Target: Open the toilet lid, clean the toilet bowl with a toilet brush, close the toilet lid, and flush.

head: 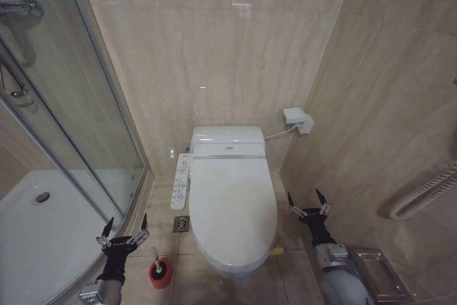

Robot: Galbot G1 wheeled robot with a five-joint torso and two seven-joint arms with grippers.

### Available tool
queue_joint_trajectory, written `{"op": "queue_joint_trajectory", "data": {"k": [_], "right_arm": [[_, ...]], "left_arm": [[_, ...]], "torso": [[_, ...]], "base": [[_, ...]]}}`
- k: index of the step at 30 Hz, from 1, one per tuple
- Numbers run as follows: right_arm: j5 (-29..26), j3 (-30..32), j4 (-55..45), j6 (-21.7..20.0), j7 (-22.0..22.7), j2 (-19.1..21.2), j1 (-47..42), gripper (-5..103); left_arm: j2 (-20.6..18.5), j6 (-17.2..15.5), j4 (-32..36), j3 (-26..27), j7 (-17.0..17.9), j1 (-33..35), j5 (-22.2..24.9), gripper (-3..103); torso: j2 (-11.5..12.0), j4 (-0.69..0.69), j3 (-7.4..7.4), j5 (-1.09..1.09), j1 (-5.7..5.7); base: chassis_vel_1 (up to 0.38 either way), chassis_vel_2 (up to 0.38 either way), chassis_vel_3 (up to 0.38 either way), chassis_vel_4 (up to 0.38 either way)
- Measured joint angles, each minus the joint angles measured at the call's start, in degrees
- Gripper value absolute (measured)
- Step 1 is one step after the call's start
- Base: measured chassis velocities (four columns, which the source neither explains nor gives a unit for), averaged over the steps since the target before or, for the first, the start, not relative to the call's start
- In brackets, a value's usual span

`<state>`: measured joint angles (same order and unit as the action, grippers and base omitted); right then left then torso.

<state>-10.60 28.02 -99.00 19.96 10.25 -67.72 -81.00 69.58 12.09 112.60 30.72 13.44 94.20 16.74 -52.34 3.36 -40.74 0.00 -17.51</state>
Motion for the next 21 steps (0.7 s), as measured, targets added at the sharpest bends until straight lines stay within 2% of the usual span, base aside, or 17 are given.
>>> {"op": "queue_joint_trajectory", "data": {"k": [21], "right_arm": [[0.00, 0.00, -0.01, 0.00, 0.00, 0.00, 0.00, 100]], "left_arm": [[0.00, 0.00, 0.00, 0.00, 0.00, 0.00, 0.00, 100]], "torso": [[0.00, 0.00, -0.01, 0.00, -0.01]], "base": [[0.000, 0.000, 0.000, 0.000]]}}
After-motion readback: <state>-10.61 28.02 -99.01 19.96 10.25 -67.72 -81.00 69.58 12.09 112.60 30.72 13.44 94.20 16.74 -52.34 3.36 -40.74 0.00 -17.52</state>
